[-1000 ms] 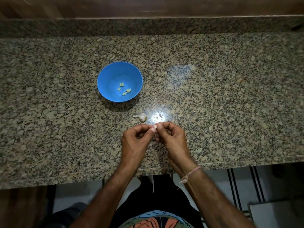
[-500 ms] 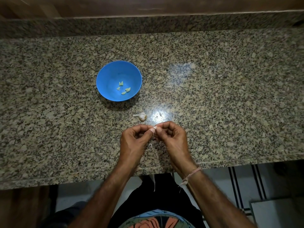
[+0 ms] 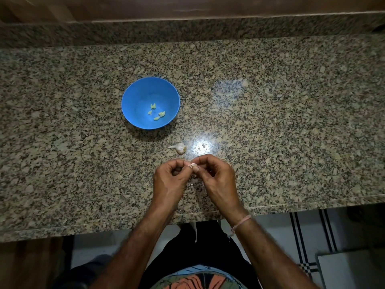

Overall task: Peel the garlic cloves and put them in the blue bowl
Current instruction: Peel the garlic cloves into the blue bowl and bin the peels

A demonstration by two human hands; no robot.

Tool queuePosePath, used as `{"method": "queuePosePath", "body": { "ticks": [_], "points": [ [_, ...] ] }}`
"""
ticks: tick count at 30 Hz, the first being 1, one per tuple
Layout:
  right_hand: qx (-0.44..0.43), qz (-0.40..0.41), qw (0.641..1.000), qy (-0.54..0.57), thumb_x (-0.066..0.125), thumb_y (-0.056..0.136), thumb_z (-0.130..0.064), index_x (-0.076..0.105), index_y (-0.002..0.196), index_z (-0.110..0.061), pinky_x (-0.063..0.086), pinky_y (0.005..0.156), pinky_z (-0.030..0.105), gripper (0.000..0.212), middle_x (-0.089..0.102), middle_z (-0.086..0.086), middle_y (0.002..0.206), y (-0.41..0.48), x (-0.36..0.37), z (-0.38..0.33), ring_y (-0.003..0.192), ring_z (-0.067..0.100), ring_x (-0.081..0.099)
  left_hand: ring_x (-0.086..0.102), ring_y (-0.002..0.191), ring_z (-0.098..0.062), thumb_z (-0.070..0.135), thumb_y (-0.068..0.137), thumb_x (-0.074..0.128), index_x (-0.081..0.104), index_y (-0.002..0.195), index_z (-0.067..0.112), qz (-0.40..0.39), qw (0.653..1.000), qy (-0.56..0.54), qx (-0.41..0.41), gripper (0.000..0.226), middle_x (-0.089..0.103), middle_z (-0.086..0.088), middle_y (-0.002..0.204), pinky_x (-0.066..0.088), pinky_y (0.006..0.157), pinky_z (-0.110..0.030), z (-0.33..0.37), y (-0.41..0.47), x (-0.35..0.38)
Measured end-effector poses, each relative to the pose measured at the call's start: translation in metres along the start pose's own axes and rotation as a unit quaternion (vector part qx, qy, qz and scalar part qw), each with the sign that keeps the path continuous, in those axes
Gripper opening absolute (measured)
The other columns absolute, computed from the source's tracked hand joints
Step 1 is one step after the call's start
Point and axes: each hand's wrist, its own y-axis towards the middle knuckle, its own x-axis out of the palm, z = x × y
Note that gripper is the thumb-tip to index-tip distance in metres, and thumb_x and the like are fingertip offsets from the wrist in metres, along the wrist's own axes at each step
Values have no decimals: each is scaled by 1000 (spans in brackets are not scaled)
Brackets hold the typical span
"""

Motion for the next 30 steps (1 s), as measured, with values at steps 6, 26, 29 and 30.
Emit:
{"method": "queuePosePath", "body": {
  "ticks": [6, 26, 29, 30],
  "points": [
    [120, 41, 977, 171, 67, 98, -3, 74, 105, -9, 62, 92, 37, 13, 76, 5, 105, 2, 6, 3, 102, 21, 71, 71, 71, -20, 15, 97, 70, 77, 88, 9, 1, 999, -27, -45, 13, 76, 1, 75, 59, 70, -30, -8, 6, 4],
    [175, -41, 959, 221, 72, 95, -7, 70, 111, 1, 62, 78, 27, 18, 78, 14, 100, 7, -21, 6, 85, 18, 72, 70, 85, -4, 30, 91, 79, 80, 100, 26, 4, 988, 127, 91, 10, 77, 14, 92, 53, 68, -15, -11, 8, 2],
    [142, -53, 976, 158, 70, 97, -9, 70, 113, 2, 60, 79, 25, 20, 78, 14, 102, 5, -22, 1, 88, 19, 73, 69, 85, 0, 33, 92, 79, 79, 98, 26, 10, 980, 163, 118, 9, 75, 16, 92, 55, 69, -17, -10, 5, -2],
    [128, -57, 981, 135, 71, 97, -11, 71, 113, 0, 60, 81, 26, 19, 78, 13, 103, 4, -22, -1, 91, 20, 74, 68, 84, 1, 34, 92, 78, 78, 97, 27, 15, 975, 179, 129, 9, 74, 17, 92, 55, 69, -19, -9, 3, -3]
  ]
}}
